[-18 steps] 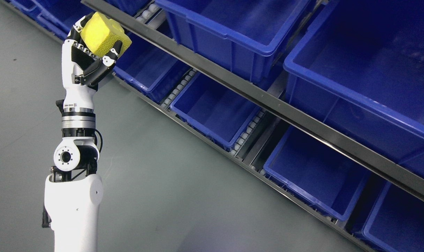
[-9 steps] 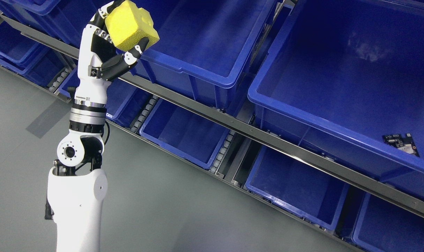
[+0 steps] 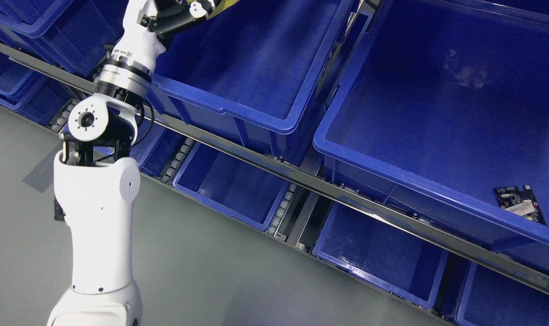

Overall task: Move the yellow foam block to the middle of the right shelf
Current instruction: 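Lower the cube into the middle-shelf blue bin and open the left hand, then raise the open left hand up out of the bin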

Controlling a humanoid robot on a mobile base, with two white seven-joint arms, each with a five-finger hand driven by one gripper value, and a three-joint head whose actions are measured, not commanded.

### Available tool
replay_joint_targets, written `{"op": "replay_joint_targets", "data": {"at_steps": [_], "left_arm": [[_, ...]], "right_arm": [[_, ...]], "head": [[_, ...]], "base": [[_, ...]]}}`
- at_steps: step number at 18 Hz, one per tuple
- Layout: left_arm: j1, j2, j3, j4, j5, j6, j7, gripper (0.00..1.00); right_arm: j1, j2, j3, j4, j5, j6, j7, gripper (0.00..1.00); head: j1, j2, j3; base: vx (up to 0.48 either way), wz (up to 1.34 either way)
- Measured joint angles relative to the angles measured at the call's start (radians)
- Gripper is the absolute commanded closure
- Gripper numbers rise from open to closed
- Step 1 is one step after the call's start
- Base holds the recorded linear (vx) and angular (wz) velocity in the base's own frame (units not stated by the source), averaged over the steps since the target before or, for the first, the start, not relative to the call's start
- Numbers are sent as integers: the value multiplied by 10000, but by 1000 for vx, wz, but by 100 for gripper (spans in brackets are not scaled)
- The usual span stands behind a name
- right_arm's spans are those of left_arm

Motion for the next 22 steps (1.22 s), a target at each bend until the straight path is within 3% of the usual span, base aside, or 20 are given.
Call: {"op": "replay_joint_targets", "data": {"at_steps": [4,8,15,22], "left_arm": [[-1128,0,-636,1108,-326,371,2,44],[-1678,0,-1228,2198,-819,497,81,0],[-2210,0,-1686,3064,-1706,468,134,0],[-1635,0,-799,2027,-985,-571,100,0]], "right_arm": [[-1,0,0,0,0,1,0,0],[-1,0,0,0,0,1,0,0],[-1,0,0,0,0,1,0,0],[-1,0,0,0,0,1,0,0]], "head": [[0,0,0],[0,0,0],[0,0,0],[0,0,0]], "base": [[47,-28],[25,-4],[0,0],[0,0]]}}
